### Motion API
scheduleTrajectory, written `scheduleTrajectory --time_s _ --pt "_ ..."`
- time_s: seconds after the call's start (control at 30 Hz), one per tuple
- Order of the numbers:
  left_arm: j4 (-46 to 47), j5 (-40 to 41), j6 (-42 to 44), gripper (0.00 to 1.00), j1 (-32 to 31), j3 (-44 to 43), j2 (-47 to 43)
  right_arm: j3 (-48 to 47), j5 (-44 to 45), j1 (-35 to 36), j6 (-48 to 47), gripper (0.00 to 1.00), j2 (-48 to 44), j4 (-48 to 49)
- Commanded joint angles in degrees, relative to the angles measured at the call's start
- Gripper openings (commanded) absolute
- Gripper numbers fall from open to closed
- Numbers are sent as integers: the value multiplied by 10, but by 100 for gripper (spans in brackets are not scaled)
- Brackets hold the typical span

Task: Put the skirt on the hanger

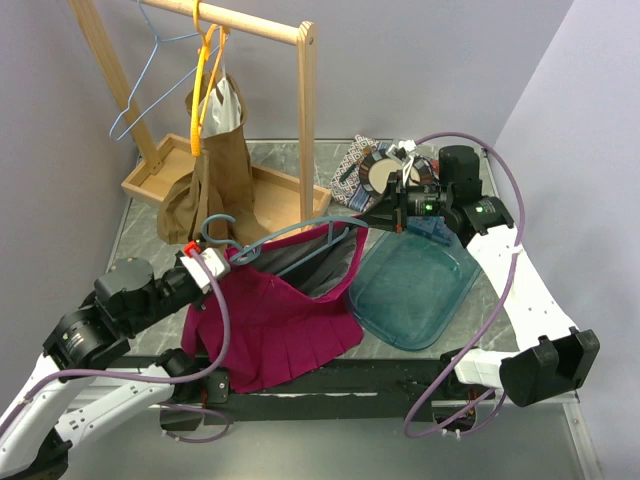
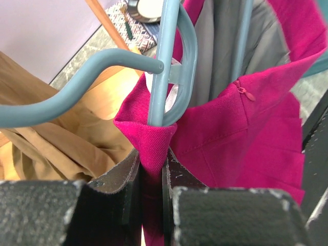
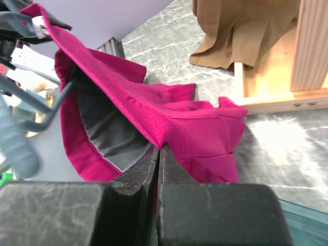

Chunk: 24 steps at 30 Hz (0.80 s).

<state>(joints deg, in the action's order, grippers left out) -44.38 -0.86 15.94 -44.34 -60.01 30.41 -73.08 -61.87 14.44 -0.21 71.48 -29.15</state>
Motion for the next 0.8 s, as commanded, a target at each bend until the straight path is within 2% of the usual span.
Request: scheduleTrajectory --time_s 0.0,0.2,0.37,0.77 --pt "-11 42 32 1 0 -5 10 -57 16 -18 -72 0 0 -46" --pt "-14 65 48 1 1 -16 59 -60 21 -15 -78 0 7 -60" --pt "-36 123 73 1 0 -25 104 -74 51 -16 -90 0 9 -76" --pt "-53 194 118 1 0 -36 128 -95 106 -17 -100 0 15 -91"
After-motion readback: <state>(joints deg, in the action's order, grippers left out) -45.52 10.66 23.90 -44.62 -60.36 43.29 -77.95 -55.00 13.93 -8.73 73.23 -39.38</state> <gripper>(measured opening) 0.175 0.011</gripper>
